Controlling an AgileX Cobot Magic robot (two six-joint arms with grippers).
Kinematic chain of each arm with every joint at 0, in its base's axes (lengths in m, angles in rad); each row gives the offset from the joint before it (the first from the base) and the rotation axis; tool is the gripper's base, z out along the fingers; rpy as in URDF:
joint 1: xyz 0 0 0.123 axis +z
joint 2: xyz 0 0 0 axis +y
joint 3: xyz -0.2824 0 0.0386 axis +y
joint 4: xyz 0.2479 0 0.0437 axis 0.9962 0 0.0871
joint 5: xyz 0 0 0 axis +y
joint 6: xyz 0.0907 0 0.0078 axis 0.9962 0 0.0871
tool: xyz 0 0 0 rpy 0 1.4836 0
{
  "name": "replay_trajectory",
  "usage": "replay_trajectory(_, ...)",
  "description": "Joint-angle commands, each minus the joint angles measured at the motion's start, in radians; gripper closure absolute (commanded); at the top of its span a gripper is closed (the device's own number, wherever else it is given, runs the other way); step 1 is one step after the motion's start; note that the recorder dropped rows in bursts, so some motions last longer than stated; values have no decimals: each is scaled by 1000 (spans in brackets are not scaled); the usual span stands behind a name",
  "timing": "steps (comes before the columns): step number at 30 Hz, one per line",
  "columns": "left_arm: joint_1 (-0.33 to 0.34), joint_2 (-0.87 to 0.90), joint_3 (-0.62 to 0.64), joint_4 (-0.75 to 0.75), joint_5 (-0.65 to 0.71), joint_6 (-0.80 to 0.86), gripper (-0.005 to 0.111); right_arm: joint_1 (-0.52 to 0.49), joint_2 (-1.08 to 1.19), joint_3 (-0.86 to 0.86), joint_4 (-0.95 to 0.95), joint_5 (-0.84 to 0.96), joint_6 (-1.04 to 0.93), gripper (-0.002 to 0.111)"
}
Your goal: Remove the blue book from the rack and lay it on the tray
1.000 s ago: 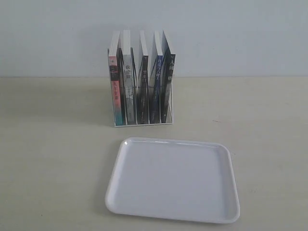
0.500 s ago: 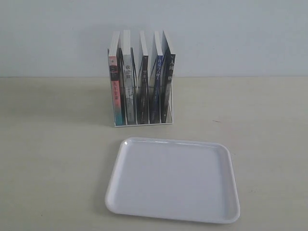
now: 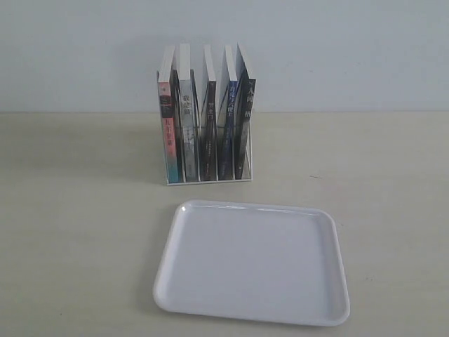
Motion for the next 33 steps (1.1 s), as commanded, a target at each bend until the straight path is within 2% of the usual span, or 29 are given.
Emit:
replay_trajectory(1, 2, -3, -1, -4, -4, 0, 103, 0, -5, -1, 0, -4, 0, 108)
replay_trajectory(8, 2, -3, -1, -4, -4, 0, 103, 0, -5, -1, 0, -32, 0, 108)
replay_trajectory(16, 2, -3, -1, -4, -4, 0, 103, 0, -5, -1, 0, -360, 0, 108)
replay_trajectory(23, 2, -3, -1, -4, -4, 0, 103, 0, -5, -1, 0, -449, 0, 108)
replay_trajectory(28, 2, -3, -1, -4, -4, 0, 103, 0, -5, -1, 0, -833, 36, 108)
replay_trajectory(30, 2, -3, -1, -4, -4, 0, 103, 0, -5, -68, 0, -906, 32, 108)
replay_trajectory(33, 2, -3, -1, -4, -4, 0, 103, 0, 8, -236, 0, -854, 18, 108)
